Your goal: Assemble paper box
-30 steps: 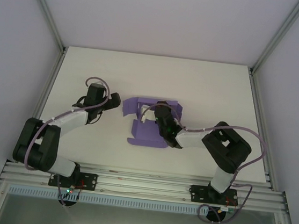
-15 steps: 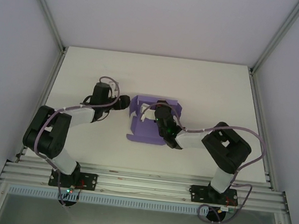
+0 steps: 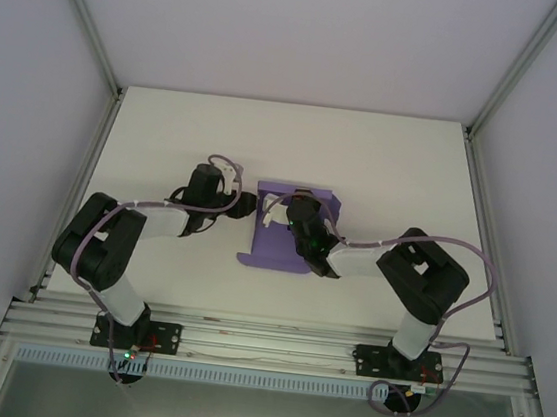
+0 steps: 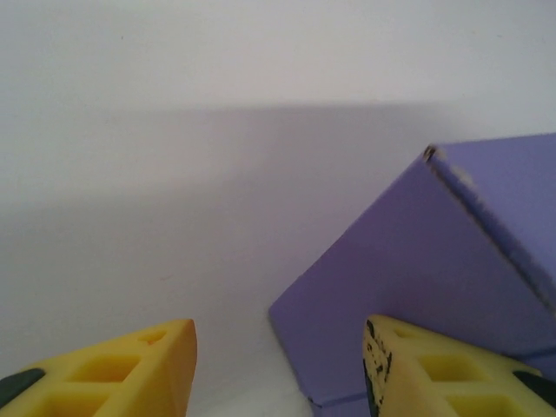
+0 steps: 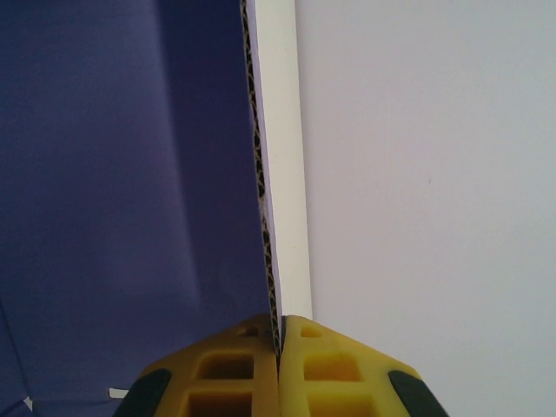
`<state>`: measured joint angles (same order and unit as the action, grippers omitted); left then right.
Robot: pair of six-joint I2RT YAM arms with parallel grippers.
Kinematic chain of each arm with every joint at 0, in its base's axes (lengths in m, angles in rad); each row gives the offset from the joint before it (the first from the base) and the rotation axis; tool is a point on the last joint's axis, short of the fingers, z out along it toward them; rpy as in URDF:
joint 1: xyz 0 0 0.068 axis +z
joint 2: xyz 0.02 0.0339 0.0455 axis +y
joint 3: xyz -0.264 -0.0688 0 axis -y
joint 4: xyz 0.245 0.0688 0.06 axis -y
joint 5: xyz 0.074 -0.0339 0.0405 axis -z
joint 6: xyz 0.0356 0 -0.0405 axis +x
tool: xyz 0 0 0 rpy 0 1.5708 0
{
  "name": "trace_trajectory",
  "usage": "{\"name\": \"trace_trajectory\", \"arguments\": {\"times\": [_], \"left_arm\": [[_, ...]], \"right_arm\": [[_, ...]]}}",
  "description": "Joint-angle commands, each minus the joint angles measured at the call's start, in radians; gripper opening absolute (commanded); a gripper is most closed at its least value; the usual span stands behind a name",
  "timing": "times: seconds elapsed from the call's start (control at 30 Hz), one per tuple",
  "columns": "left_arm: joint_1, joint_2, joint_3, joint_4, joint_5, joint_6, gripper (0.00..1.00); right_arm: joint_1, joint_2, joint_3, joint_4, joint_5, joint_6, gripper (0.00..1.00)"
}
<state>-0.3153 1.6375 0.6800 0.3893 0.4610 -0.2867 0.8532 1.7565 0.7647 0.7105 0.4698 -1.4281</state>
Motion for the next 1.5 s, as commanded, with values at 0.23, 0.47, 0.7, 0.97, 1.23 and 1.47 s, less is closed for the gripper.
{"name": "trace_trajectory", "arguments": {"times": [0.23,0.47,0.7,0.97,1.23,1.47], "left_arm": [[-0.008,-0.266,-0.165,-0.180,-0.208,-0.136,0.66],[-0.008,-0.354,-0.322,0.064,0.083,-0.192,0.78],[-0.005,-0.171,-0.278,0.203,0.136,-0.238,0.69],[0.070,-0.047,-0.350,0.634,0.338,-0.411,0.15],[0.096,-0.016,-0.385,0.970,0.522,-0.582,0.00],[0.092,-0.146,-0.306,0.512,0.459,-0.425,0.04]], "right_arm": [[0.001,-0.064,0.014,-0.033,0.038,0.117,0.00],[-0.010,-0.124,0.017,-0.117,-0.019,0.195,0.00],[-0.012,-0.178,0.003,-0.173,-0.059,0.242,0.00],[-0.040,-0.259,-0.037,-0.197,-0.107,0.319,0.00],[-0.080,-0.319,-0.077,-0.182,-0.168,0.375,0.00],[-0.091,-0.328,-0.080,-0.186,-0.188,0.375,0.00]]}}
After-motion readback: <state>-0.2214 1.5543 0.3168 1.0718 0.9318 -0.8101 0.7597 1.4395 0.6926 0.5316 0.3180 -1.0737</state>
